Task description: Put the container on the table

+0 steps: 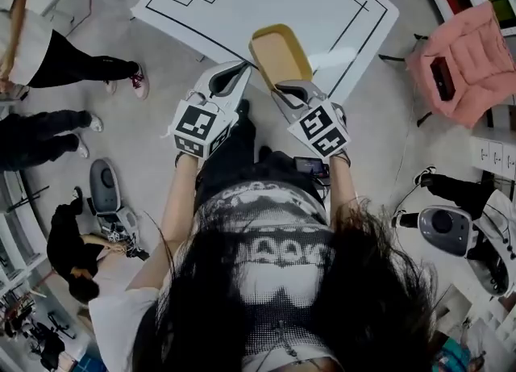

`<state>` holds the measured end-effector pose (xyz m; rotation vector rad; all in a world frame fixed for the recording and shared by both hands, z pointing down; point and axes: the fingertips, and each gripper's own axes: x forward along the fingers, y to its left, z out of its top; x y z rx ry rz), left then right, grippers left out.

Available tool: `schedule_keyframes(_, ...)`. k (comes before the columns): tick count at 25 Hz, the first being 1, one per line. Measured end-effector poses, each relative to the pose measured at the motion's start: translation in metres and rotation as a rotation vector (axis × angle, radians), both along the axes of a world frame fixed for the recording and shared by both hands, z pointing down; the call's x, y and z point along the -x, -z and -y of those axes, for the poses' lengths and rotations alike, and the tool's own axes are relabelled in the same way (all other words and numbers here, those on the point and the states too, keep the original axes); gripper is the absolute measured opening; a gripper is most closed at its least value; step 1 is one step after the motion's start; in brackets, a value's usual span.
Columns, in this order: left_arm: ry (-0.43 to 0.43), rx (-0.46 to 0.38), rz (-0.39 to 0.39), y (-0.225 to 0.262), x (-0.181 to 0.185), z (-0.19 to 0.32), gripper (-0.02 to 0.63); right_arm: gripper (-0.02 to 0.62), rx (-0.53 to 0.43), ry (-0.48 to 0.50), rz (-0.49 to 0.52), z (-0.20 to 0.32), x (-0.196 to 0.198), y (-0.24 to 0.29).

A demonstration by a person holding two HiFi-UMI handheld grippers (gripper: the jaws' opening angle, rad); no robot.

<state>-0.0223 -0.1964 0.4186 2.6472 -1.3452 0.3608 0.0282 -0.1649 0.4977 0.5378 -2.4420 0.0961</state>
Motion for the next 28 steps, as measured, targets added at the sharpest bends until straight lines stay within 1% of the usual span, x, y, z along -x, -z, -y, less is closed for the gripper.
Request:
schedule_keyframes(4, -0.053, 0.006, 0.01, 0.0, 0.014, 0.044, 0.0, 0.028, 0.012, -0.038, -0.008, 0.039, 0.018, 0.0)
schedule_keyframes(9, -0.088, 0.013, 0.002, 0.001, 0.043, 0.1, 0.0, 0.028, 0.015, -0.062, -0.035, 0.093, 0.046, 0.001)
schedule_keyframes(16, -0.153, 0.015, -0.007, 0.002, 0.071, 0.16, 0.0, 0.028, 0.014, -0.151, -0.082, 0.172, 0.063, -0.003)
schedule_keyframes(20, -0.195, 0.011, -0.018, 0.003, 0.079, 0.189, 0.0, 0.029, 0.004, -0.218, -0.119, 0.215, 0.056, -0.009)
schedule_keyframes(23, -0.227, 0.007, -0.027, 0.003, 0.078, 0.207, 0.0, 0.028, 0.003, -0.269, -0.157, 0.245, 0.042, -0.017)
schedule_keyframes(28, -0.255, 0.012, -0.039, -0.002, 0.084, 0.225, 0.0, 0.029, 0.019, -0.338, -0.215, 0.291, 0.016, -0.04)
